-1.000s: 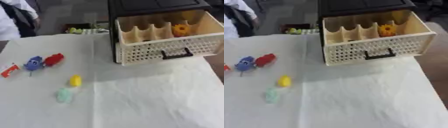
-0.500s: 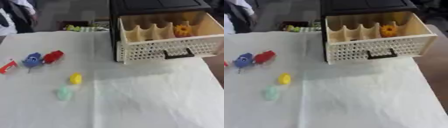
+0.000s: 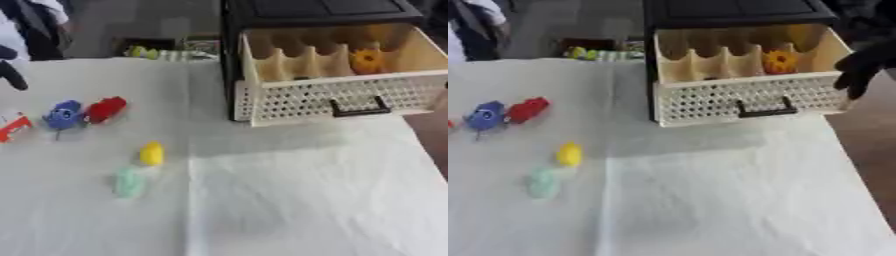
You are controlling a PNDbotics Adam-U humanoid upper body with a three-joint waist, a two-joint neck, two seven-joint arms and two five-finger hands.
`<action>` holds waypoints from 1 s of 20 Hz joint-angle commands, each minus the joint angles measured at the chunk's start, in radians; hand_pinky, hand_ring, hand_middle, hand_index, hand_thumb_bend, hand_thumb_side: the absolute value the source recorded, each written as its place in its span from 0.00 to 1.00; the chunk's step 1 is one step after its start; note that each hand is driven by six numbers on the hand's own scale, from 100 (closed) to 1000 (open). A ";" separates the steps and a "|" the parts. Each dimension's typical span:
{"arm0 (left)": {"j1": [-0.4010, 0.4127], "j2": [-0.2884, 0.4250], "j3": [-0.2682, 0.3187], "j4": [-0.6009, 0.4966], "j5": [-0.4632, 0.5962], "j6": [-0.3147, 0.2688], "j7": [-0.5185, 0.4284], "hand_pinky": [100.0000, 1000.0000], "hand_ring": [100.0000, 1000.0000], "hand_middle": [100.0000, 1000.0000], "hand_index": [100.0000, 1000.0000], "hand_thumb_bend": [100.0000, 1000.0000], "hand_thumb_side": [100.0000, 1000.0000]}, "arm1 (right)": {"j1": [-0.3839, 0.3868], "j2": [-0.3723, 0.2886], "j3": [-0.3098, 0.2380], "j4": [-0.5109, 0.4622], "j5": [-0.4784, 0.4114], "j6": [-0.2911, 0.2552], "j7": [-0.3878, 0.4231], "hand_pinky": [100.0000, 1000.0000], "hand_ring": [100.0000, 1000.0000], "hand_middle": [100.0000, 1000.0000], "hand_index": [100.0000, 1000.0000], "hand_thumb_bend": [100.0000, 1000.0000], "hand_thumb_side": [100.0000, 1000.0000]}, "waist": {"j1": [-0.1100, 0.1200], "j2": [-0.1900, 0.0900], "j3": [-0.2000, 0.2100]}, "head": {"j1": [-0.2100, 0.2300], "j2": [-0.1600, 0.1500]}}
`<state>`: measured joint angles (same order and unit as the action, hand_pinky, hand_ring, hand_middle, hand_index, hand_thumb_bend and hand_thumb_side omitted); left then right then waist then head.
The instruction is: Pick up objects from table and place into drawer.
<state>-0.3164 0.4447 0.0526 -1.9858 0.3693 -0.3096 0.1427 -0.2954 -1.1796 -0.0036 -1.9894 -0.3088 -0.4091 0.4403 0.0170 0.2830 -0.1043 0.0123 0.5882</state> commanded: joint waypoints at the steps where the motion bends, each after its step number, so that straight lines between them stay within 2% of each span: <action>1: -0.003 0.001 0.009 -0.014 -0.014 0.018 -0.003 0.27 0.51 0.56 0.77 0.01 0.87 | 0.005 -0.076 0.007 -0.011 -0.025 -0.021 0.080 0.56 0.67 0.53 0.84 0.13 0.97 | -0.005 -0.020 -0.002 | -0.006 0.007; 11: -0.006 -0.017 -0.007 -0.014 -0.008 0.041 -0.019 0.27 0.51 0.55 0.77 0.02 0.88 | -0.006 -0.140 0.093 -0.011 -0.083 -0.032 0.320 0.54 0.68 0.57 0.88 0.09 0.90 | -0.007 -0.026 0.005 | -0.023 0.007; 14: -0.006 -0.027 -0.014 -0.014 -0.008 0.054 -0.026 0.27 0.51 0.55 0.77 0.02 0.89 | -0.034 -0.146 0.133 -0.011 -0.087 -0.008 0.365 0.55 0.68 0.57 0.90 0.08 0.88 | -0.007 -0.027 0.012 | -0.033 0.008; 20: -0.003 -0.043 -0.020 -0.014 -0.012 0.061 -0.040 0.27 0.51 0.55 0.77 0.02 0.89 | -0.104 -0.130 0.217 -0.011 -0.071 0.085 0.430 0.58 0.71 0.60 0.92 0.13 0.89 | -0.004 -0.026 0.032 | -0.054 0.003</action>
<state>-0.3151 0.3939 0.0324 -1.9858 0.3606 -0.2501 0.1072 -0.3871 -1.2819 0.2105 -1.9896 -0.3817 -0.3171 0.8362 0.0143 0.2745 -0.0723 -0.0363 0.5890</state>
